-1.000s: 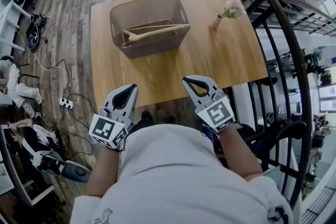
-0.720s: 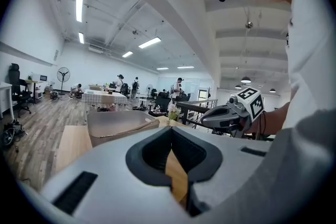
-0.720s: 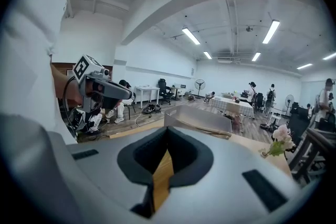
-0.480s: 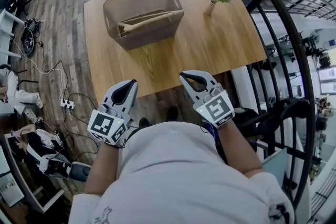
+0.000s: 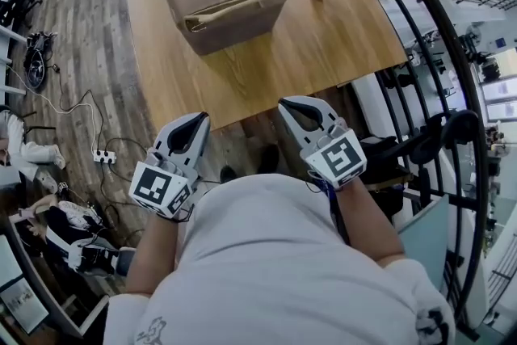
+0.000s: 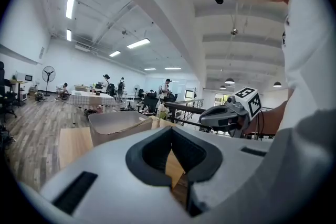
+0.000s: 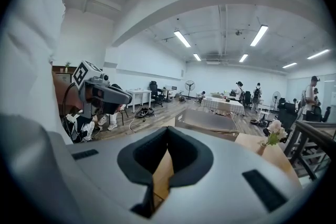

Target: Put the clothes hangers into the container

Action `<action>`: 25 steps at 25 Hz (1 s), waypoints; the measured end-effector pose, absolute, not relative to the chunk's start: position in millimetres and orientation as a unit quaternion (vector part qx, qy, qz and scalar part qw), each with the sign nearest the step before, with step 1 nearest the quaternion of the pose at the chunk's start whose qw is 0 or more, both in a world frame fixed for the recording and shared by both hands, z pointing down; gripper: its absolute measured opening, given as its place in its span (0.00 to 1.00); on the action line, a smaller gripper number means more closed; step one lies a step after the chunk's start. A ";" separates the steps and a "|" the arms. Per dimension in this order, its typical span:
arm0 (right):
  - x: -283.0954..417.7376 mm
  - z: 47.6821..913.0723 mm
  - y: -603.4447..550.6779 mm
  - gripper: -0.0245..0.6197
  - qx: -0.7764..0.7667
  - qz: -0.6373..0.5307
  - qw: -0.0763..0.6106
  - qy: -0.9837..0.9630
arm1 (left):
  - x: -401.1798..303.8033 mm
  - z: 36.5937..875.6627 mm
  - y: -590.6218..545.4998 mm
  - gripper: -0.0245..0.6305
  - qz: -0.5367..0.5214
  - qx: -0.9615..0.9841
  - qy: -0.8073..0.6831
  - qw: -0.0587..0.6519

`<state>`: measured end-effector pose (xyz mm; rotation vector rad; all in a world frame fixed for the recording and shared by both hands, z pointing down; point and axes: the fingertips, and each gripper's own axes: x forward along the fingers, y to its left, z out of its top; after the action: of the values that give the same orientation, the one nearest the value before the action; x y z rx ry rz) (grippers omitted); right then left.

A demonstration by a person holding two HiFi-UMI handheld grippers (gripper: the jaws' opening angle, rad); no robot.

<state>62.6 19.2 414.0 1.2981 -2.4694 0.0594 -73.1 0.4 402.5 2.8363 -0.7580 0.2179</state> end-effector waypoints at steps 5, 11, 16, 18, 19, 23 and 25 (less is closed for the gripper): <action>36.0 410.7 37.7 0.05 0.470 0.016 0.175 -0.865 | -102.6 403.4 19.3 0.05 0.067 0.962 -0.245 0.097; 5.1 409.7 60.0 0.05 0.480 0.009 0.174 -0.860 | -133.8 403.4 33.6 0.05 0.058 0.965 -0.238 0.097; -10.7 413.1 75.1 0.05 0.491 0.013 0.167 -0.855 | -151.7 404.8 40.2 0.05 0.050 0.966 -0.233 0.096; -15.8 414.5 80.0 0.05 0.494 0.013 0.164 -0.854 | -157.3 404.5 42.0 0.05 0.048 0.967 -0.231 0.094; -18.6 415.6 82.4 0.05 0.494 0.013 0.165 -0.854 | -160.3 404.5 42.7 0.05 0.047 0.967 -0.231 0.093; -27.3 418.0 89.1 0.05 0.495 0.013 0.161 -0.854 | -170.0 404.9 42.8 0.05 0.044 0.967 -0.234 0.088; -29.7 417.1 90.3 0.05 0.495 0.010 0.159 -0.854 | -172.6 405.5 41.5 0.05 0.043 0.967 -0.234 0.089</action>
<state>-29.7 90.3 417.1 1.4157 -2.4405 0.0295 -172.6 41.5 405.5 2.8778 -0.6970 0.1272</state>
